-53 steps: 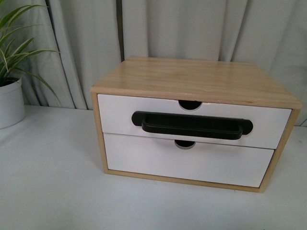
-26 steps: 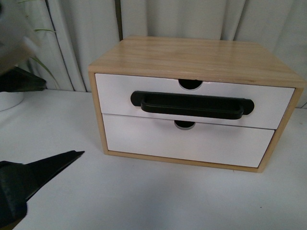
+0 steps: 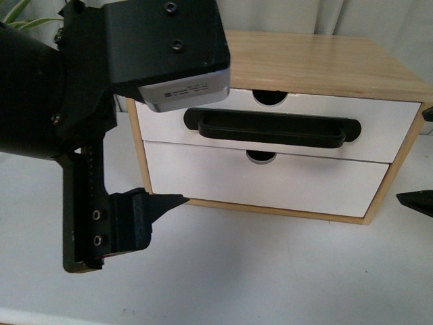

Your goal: Pull drawer

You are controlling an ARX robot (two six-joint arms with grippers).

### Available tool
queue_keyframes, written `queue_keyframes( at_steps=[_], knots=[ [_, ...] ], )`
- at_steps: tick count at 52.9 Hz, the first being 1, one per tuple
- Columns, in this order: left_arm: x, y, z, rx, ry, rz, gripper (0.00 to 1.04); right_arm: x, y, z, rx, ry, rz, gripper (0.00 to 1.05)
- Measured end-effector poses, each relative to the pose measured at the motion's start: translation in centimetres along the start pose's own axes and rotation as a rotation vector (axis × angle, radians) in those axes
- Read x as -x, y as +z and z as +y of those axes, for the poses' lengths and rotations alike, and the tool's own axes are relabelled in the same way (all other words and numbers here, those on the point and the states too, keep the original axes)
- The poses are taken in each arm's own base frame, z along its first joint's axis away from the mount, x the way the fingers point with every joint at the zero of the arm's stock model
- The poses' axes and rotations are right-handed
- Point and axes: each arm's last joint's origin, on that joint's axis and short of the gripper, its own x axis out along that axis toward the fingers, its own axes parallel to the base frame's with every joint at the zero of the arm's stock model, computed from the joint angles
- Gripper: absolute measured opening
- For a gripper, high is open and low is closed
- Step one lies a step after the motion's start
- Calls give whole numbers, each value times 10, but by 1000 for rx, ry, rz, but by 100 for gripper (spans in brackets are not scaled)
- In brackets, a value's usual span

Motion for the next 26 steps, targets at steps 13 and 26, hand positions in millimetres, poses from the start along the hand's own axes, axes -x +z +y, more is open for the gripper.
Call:
queue_keyframes(
  at_steps=[13, 26],
  knots=[
    [-26, 12, 15, -51, -27, -15, 99, -29, 2, -5, 53, 41, -18, 96],
    [-45, 16, 24, -64, -50, -14, 99, -55, 5, -8, 84, 54, -28, 96]
  ],
)
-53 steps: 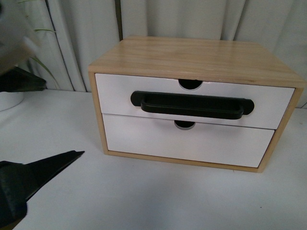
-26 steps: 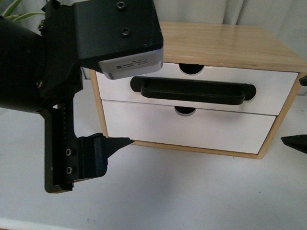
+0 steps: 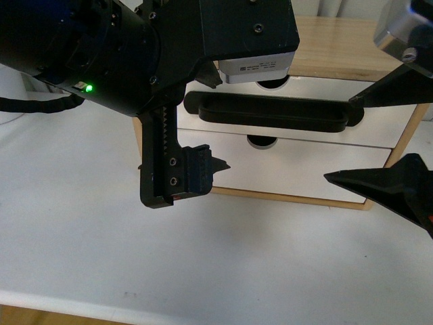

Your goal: Pull drawer

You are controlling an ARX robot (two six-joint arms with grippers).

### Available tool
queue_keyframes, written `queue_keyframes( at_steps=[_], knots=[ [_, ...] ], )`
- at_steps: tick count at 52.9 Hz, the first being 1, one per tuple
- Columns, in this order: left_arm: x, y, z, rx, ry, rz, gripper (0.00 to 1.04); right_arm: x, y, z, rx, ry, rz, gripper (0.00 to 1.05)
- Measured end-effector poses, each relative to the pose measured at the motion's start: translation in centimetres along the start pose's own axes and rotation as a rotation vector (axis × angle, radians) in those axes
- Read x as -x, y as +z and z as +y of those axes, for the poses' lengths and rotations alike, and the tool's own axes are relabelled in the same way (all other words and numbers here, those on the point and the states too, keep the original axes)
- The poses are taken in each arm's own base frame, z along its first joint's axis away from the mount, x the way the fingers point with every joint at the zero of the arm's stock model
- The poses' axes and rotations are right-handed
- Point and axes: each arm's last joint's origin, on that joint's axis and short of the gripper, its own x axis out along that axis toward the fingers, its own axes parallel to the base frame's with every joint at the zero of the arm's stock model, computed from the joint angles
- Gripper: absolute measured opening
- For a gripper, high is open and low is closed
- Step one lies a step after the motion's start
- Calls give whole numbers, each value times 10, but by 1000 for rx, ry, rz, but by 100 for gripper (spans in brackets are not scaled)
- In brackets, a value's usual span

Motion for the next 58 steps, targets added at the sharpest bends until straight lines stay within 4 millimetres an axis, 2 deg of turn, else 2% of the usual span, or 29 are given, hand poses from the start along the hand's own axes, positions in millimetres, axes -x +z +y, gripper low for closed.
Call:
queue_keyframes(
  at_steps=[14, 28, 58],
  knots=[
    [-13, -6, 4, 10, -19, 7, 99, -20, -2, -8, 2, 4, 7, 96],
    [-23, -10, 8, 17, -28, 7, 99, -32, -6, -11, -3, -6, 12, 96],
    [-35, -14, 3, 15, -104, 23, 99, -46, -12, -12, -8, 1, -1, 96]
  ],
)
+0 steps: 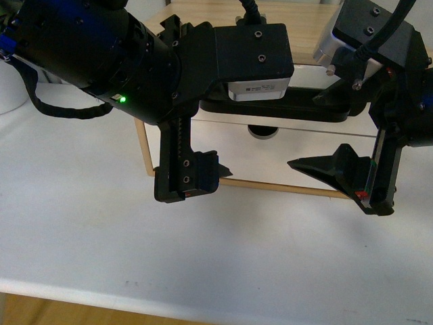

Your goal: Pull drawer

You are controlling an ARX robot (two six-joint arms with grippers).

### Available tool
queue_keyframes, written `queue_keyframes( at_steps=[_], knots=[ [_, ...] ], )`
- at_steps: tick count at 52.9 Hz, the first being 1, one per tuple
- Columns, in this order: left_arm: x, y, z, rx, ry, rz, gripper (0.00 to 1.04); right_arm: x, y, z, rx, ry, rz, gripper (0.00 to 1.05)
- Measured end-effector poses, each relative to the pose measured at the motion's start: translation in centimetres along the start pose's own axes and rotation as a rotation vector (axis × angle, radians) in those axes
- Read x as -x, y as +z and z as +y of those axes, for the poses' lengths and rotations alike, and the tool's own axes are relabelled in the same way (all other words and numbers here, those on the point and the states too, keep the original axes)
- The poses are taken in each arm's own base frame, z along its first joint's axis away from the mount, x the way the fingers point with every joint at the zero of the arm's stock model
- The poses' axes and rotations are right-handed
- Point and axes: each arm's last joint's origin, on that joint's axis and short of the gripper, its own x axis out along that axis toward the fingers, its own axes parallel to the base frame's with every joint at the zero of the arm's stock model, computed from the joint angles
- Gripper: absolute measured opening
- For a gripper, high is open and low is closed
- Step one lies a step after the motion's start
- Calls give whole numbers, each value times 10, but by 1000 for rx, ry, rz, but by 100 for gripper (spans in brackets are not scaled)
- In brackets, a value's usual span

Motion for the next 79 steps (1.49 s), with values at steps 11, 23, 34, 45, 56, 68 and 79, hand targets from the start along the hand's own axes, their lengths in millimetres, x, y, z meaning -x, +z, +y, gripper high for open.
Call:
queue_keyframes(
  at_steps=[11, 23, 34, 45, 56, 68, 79],
  knots=[
    [0, 2, 2, -4, -27, 10, 99, -6, 3, 0, 4, 33, 15, 96],
    [0, 3, 0, -13, -59, 21, 99, -5, 4, 2, 21, 89, 33, 96],
    [5, 7, -2, -10, -87, 18, 99, 2, 6, 6, 33, 153, 37, 96],
    [15, 13, -10, 0, -140, 23, 99, 10, 7, 11, 34, 199, 43, 96],
    [31, 23, -22, 4, -222, 60, 99, 23, 10, 25, 28, 287, 53, 96],
    [43, 29, -34, -2, -269, 72, 99, 35, 13, 40, 33, 339, 63, 96],
    [49, 31, -43, 4, -259, 64, 99, 43, 13, 48, 36, 340, 60, 96]
  ],
)
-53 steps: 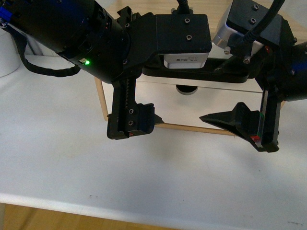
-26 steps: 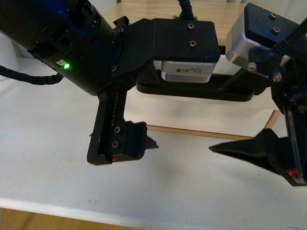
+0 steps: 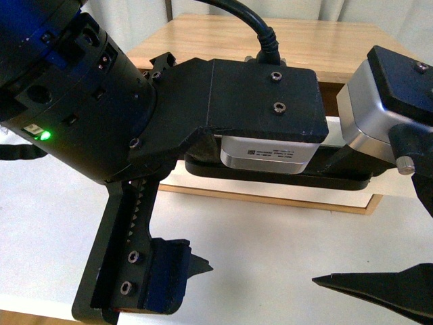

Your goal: Pull drawer

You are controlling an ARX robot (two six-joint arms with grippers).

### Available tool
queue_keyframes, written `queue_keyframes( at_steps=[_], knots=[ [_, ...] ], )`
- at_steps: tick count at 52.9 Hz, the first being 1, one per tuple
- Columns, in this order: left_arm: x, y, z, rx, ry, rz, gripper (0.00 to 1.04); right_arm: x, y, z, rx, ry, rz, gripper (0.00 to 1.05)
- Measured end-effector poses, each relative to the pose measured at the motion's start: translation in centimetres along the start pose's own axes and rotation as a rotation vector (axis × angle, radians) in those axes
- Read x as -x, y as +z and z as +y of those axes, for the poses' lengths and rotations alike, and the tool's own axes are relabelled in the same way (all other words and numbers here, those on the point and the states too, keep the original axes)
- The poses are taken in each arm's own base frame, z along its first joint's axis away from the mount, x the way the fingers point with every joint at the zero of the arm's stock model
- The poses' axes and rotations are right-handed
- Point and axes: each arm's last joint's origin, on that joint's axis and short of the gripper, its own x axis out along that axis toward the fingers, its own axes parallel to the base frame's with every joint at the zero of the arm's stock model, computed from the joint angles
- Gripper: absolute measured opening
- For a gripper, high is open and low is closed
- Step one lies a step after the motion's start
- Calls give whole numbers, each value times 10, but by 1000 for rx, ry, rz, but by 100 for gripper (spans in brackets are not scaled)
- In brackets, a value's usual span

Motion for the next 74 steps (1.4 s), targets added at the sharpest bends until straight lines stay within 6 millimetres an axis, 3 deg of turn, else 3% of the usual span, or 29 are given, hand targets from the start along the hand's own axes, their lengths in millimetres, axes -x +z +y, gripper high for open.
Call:
queue_keyframes(
  at_steps=[20, 39, 52, 59, 69, 74],
  knots=[
    [10, 5, -6, 2, 282, -115, 99, 22, 3, 7, -48, -245, -118, 96],
    [46, -8, -27, 200, 675, -240, 99, 68, 4, 38, -129, -560, -213, 96],
    [79, -21, -68, 356, 894, -259, 99, 105, -4, 65, -239, -771, -292, 96],
    [97, -30, -110, 504, 1034, -271, 99, 123, -19, 90, -346, -857, -322, 96],
    [102, -49, -154, 671, 1201, -177, 99, 139, -36, 117, -463, -983, -353, 96],
    [102, -60, -166, 793, 1307, -106, 99, 143, -45, 127, -575, -1027, -365, 96]
  ],
)
